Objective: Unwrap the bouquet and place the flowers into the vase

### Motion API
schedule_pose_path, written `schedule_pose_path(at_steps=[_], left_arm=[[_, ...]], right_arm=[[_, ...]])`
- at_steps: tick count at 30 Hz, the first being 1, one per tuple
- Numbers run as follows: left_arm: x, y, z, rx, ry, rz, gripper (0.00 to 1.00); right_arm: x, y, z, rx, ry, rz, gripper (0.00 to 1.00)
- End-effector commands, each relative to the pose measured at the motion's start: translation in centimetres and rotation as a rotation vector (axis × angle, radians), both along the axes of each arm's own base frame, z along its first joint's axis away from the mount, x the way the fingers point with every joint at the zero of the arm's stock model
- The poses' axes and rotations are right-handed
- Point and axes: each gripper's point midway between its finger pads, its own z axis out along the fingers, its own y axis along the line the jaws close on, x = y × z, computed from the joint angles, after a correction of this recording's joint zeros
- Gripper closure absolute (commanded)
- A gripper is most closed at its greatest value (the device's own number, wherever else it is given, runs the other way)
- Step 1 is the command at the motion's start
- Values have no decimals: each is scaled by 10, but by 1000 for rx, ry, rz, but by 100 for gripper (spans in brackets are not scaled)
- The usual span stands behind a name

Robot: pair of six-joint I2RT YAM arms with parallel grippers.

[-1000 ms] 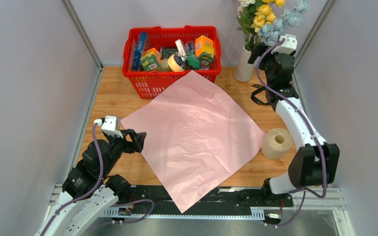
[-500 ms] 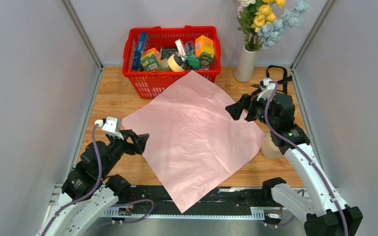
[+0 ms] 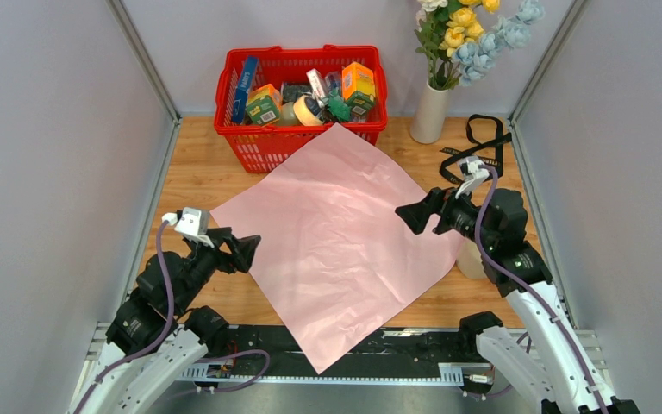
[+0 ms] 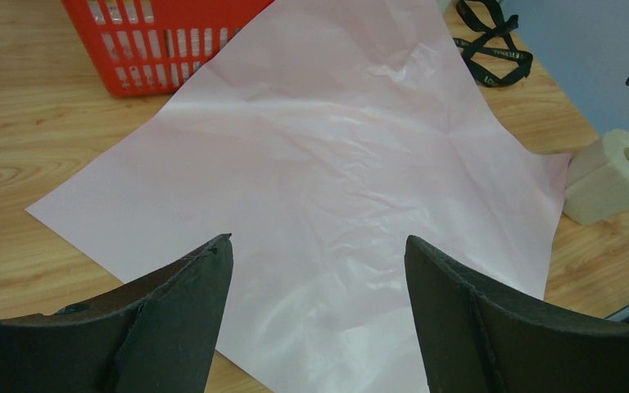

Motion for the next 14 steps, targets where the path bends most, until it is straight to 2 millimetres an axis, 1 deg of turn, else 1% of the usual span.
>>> schedule_pose_path(at_steps=[1,14], left_arm=[[3,-4,4,6,-14,-14,15],[3,-4,3,8,-12,-16,15]], right_arm=[[-2,5,1,15,-4,27,0],[0,5,1,17,2,23,0]])
